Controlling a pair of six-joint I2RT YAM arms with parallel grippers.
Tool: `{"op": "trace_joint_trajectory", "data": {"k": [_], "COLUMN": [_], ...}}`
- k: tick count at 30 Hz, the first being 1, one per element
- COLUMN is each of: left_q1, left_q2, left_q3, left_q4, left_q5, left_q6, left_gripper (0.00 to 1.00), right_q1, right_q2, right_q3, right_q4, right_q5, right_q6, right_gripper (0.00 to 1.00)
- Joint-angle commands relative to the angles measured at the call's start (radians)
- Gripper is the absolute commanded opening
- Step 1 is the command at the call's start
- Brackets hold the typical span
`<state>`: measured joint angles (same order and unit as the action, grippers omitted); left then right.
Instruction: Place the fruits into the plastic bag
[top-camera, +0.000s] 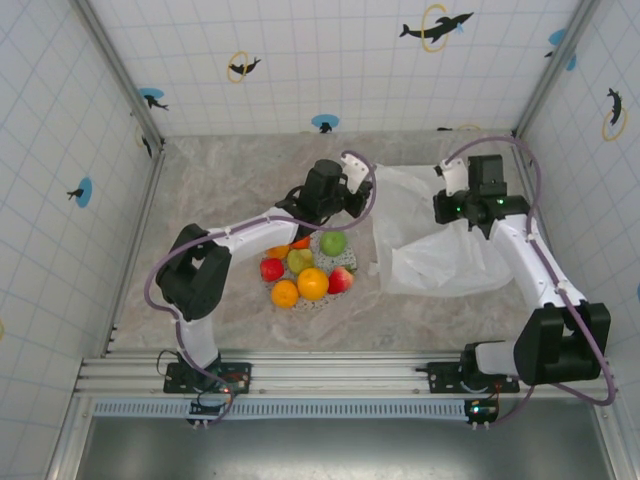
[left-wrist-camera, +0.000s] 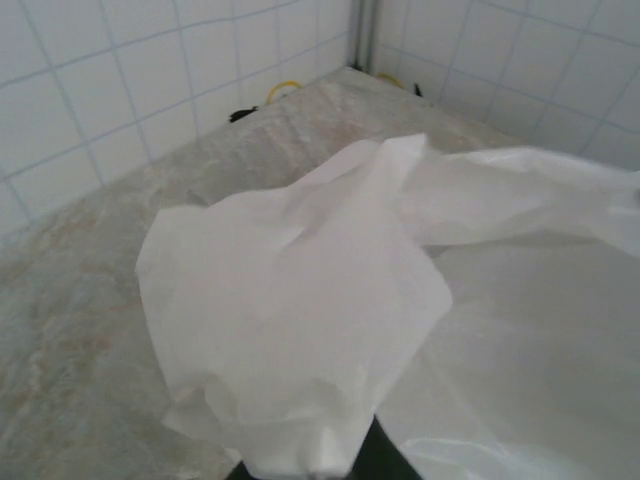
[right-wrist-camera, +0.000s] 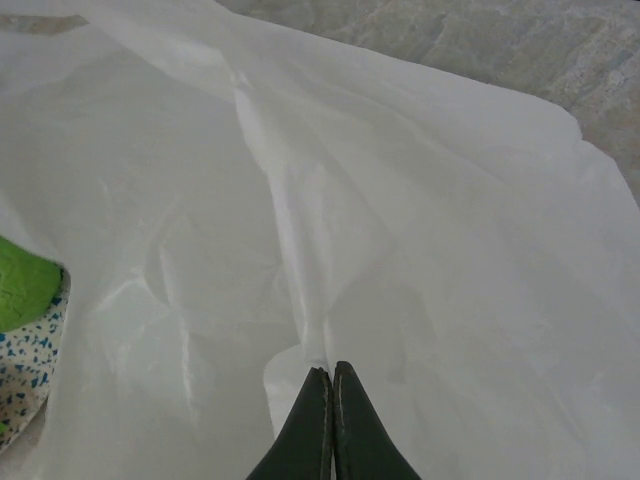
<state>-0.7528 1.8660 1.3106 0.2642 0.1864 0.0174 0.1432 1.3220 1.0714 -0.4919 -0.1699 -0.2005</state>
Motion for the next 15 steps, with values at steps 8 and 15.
{"op": "trace_joint_trajectory", "data": {"k": [8,15], "left_q1": [-0.002,-0.003], "left_q2": [-0.164,-0.19], "left_q3": [-0.101,-0.119], "left_q4": [0.071,0.083], "left_q5": [0.147,0.168], "left_q6": [-0.275,-0.405], "left_gripper": [0.0,0.0], "right_q1": [0.106,0.172], "right_q2": [-0.065,-0.085], "right_q3": [-0.093,-0.172], "right_q4": [0.119,0.164], "right_q5": [0.244,0.272], "right_q6": [-0.048,-0.017], "right_gripper": [0.26,0.46]}}
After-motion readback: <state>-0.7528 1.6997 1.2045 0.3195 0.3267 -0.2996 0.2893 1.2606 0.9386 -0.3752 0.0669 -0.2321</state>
